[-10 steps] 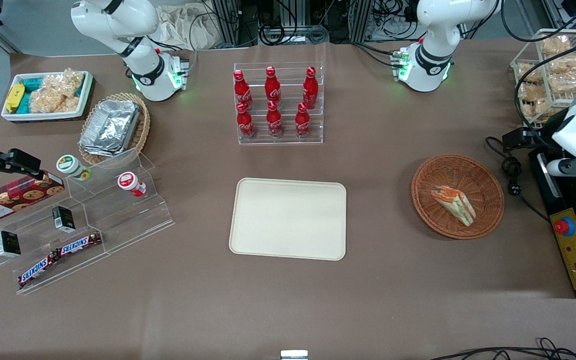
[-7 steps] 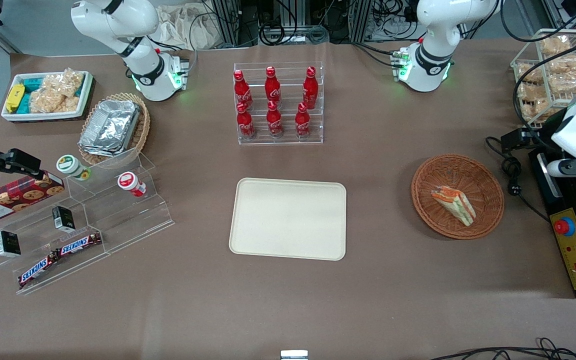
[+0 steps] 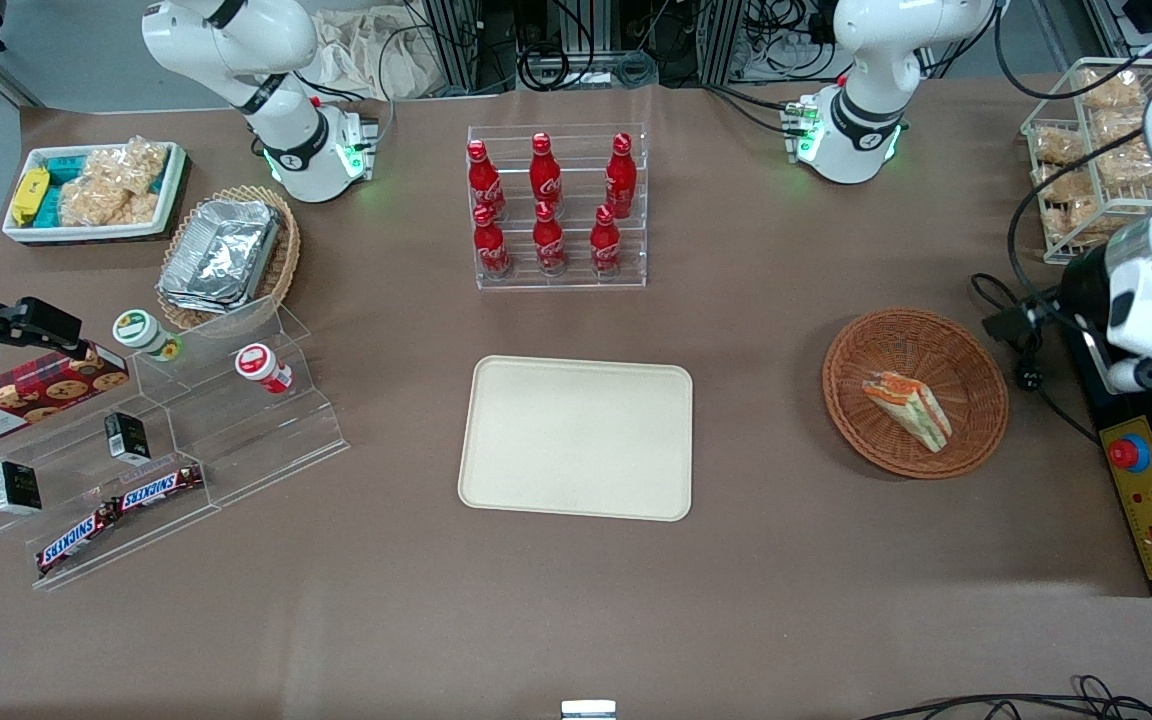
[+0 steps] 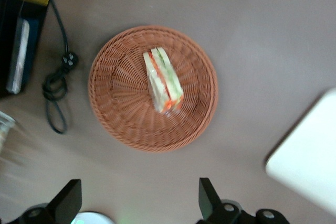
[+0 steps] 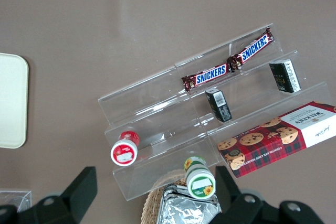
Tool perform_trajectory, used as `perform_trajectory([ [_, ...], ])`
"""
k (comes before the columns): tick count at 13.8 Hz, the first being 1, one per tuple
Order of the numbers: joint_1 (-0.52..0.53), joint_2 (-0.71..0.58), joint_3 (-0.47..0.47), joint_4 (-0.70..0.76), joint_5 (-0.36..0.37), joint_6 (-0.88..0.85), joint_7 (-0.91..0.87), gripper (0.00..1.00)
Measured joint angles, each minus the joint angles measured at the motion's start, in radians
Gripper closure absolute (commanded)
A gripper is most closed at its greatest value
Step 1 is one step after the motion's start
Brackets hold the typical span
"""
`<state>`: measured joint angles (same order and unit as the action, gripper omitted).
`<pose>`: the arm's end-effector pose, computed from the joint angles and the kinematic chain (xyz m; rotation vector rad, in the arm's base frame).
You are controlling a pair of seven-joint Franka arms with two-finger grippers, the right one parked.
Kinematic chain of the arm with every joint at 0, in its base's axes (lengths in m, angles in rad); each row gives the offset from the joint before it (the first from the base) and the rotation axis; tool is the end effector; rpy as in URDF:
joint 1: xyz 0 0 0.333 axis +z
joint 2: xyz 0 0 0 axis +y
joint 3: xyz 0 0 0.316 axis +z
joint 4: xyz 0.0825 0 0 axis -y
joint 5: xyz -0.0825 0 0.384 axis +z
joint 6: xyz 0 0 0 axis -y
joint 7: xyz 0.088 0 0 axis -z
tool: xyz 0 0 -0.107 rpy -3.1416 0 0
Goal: Place sandwich from basket to tray
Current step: 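Move the left gripper over the wrapped sandwich in the wicker basket, then lower the left gripper and close it on the wrapped sandwich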
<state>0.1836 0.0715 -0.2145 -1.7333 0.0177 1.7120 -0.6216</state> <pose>0.5748 -0.0130 0.5197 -2.9745 -0.8994 0.1331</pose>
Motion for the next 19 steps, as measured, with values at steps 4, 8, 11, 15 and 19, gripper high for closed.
perform_trajectory([
  [4,-0.001,0.013,-0.001,-0.182,0.001,0.254,-0.304,0.0],
  [8,-0.003,0.078,-0.001,-0.294,0.068,0.422,-0.444,0.0],
  [11,-0.011,0.141,-0.001,-0.343,0.135,0.5,-0.459,0.0],
  [15,-0.013,0.185,-0.001,-0.374,0.148,0.587,-0.46,0.0],
  [19,-0.013,0.199,0.0,-0.424,0.155,0.654,-0.46,0.0],
])
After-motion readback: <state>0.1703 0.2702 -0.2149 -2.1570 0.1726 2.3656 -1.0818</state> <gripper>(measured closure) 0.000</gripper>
